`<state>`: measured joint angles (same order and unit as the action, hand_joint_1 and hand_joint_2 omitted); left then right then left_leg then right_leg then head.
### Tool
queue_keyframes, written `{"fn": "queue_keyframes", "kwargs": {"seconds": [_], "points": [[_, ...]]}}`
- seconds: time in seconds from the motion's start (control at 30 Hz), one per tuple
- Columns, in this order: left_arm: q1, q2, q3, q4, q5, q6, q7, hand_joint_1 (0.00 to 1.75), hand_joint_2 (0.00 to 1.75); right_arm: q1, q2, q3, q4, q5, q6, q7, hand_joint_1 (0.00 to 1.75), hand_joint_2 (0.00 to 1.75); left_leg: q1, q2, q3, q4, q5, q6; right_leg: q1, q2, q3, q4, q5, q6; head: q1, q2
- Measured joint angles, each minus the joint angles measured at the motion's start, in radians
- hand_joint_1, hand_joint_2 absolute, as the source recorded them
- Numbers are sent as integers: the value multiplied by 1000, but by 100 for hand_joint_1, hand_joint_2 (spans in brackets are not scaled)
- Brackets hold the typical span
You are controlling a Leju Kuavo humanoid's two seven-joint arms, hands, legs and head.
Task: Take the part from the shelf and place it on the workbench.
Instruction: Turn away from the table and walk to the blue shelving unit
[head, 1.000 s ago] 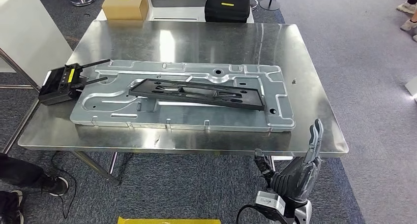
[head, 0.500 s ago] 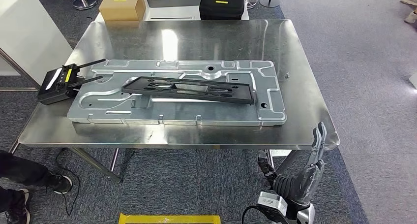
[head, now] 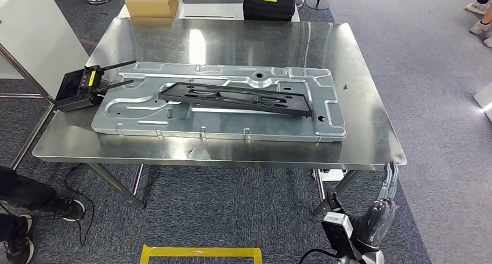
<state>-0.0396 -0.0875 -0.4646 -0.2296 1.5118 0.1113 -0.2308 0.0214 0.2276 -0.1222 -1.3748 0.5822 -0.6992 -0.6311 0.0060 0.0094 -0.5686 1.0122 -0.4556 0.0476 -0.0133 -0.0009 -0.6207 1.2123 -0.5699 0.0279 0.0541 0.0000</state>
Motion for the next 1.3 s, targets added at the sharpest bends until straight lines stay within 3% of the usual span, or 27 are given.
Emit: {"fn": "queue_keyframes", "kwargs": {"seconds": [0.07, 0.1, 0.17, 0.23, 0.27, 0.33, 0.4, 0.43, 0.47, 0.5, 0.57, 0.6, 0.73, 0.77, 0.83, 0.9, 0.93, 0.97, 1.0, 1.1, 1.13, 1.17, 1.27, 1.3], "points": [[-1, -1, 0, 0, 0, -3, 0, 0, 0, -42, -12, -91, 129, 22, 0, -2, 0, 175, -3, 0, -4, 3, 5, -5, 4, 0, 78, -138, 45, -13, 0, 0], [-2, -2, 0, 0, 0, -5, 0, 0, 0, -66, -20, -141, 203, 39, 0, -3, 0, 175, -4, 0, -6, 3, 8, -9, 7, 1, 101, -182, 56, -18, 0, 0], [-3, -3, 0, 0, 0, -9, -2, 0, 0, -111, -47, -256, 380, 82, 0, 8, 0, 175, -5, 0, -7, 2, 15, -19, 12, 0, 108, -204, 61, -26, 0, 0], [-3, -3, 0, 0, 0, -13, -4, 0, 0, -140, -73, -376, 569, 109, 0, 37, 0, 175, -5, -3, -11, 7, 12, -29, 7, -4, 108, -214, 72, -34, 0, 0], [-2, -3, 0, 0, 0, -15, -6, 0, 0, -145, -85, -425, 648, 112, 4, 59, 0, 175, -5, -4, -18, 24, -5, -34, 3, -7, 106, -219, 80, -41, -1, 0], [-2, -2, 0, 0, 0, -16, -8, 0, 0, -147, -99, -489, 769, 118, 21, 116, 0, 175, -2, -6, -56, 120, -78, -41, 0, -12, 95, -224, 92, -50, -2, 0], [-2, -1, 0, 0, 0, -16, -9, 0, 0, -141, -108, -528, 867, 131, 42, 184, 0, 175, 1, -6, -98, 245, -147, -48, 1, -11, 79, -219, 99, -52, -3, 0], [-2, 0, 0, 0, 0, -16, -10, 0, 0, -136, -110, -543, 907, 138, 48, 209, 0, 175, 1, -6, -103, 274, -157, -51, 1, -11, 72, -215, 101, -51, -3, 0], [-1, 0, 0, 0, 0, -16, -10, 0, 0, -132, -111, -556, 942, 142, 51, 225, 0, 175, 2, -6, -89, 266, -148, -52, 1, -11, 65, -210, 102, -49, -3, 0], [-1, 1, 0, 0, 0, -16, -11, 0, 0, -129, -112, -567, 969, 144, 52, 233, 0, 175, 2, -6, -56, 218, -123, -51, 1, -11, 60, -205, 103, -48, -3, 0], [-3, 2, 0, 0, 0, -16, -11, 0, 0, -128, -113, -580, 1006, 148, 53, 243, 0, 175, 1, -5, 26, 80, -77, -45, 3, -10, 48, -191, 104, -43, -3, 0], [-5, 2, 0, 0, 0, -16, -12, 0, 0, -129, -113, -584, 1022, 153, 56, 254, 0, 175, 0, -5, 51, 30, -64, -40, 5, -9, 43, -185, 105, -39, -2, 0], [-4, 2, 0, 0, 0, -17, -18, 0, 0, -126, -116, -595, 1083, 179, 97, 346, 0, 175, -3, -5, 55, 0, -50, -17, 6, -8, 37, -180, 113, -16, -2, 0], [-3, 2, 0, 0, 2, -17, -21, 0, 0, -121, -116, -597, 1094, 183, 110, 370, 0, 175, -1, -4, 54, -4, -43, -9, 4, -7, 34, -172, 102, -11, -1, 0], [-4, 3, 0, 0, 5, -16, -26, 0, 0, -111, -114, -601, 1113, 197, 133, 412, 0, 175, 2, -1, 44, -10, -28, 6, -1, -4, 8, -107, 39, -1, -1, 0], [-5, 3, 0, 0, 6, -16, -29, 0, 0, -104, -109, -599, 1129, 223, 154, 461, 0, 175, 1, 2, 29, -9, -17, 10, -3, -3, -33, 13, -44, 6, -1, 0], [-5, 3, 0, 0, 6, -16, -30, 0, 0, -102, -106, -596, 1136, 236, 165, 486, 0, 175, 1, 4, 21, -8, -12, 9, -3, -3, -43, 60, -67, 9, -1, 0], [-5, 4, 0, 0, 6, -16, -31, 0, 0, -99, -103, -593, 1142, 247, 175, 508, 0, 175, 1, 4, 13, -7, -8, 8, -4, -3, -38, 76, -69, 10, -1, 0], [-4, 4, 0, 0, 6, -16, -31, 0, 0, -96, -101, -590, 1147, 257, 186, 524, 0, 175, 1, 5, 7, -5, -4, 6, -5, -3, -14, 54, -53, 10, -1, 0], [-7, 4, 0, 0, 6, -16, -31, 0, 0, -94, -97, -584, 1155, 280, 229, 547, 0, 175, 0, 3, -6, 3, 6, -6, -6, -1, 115, -140, 17, 2, -1, 0], [-8, 5, 0, 0, 6, -16, -31, 0, 0, -94, -96, -583, 1156, 284, 246, 550, 0, 175, -1, 3, -8, 5, 9, -11, -4, 1, 140, -184, 27, -2, -1, 0], [-10, 5, 0, 0, 6, -16, -31, 0, 0, -95, -95, -582, 1158, 286, 262, 552, 0, 131, -2, 3, -10, 6, 13, -17, -1, 3, 149, -204, 28, -6, -2, 0], [-14, 6, 0, 0, 6, -15, -37, 0, 0, -94, -92, -581, 1162, 287, 313, 548, 0, 0, -2, 1, -18, 12, 15, -38, -2, 2, 135, -214, 44, -27, -2, 0], [-14, 7, 0, 0, 6, -15, -39, 0, 0, -93, -91, -580, 1163, 288, 329, 541, 0, 0, -1, -1, -28, 31, -6, -44, -4, 0, 128, -217, 52, -36, -2, 0]]}}
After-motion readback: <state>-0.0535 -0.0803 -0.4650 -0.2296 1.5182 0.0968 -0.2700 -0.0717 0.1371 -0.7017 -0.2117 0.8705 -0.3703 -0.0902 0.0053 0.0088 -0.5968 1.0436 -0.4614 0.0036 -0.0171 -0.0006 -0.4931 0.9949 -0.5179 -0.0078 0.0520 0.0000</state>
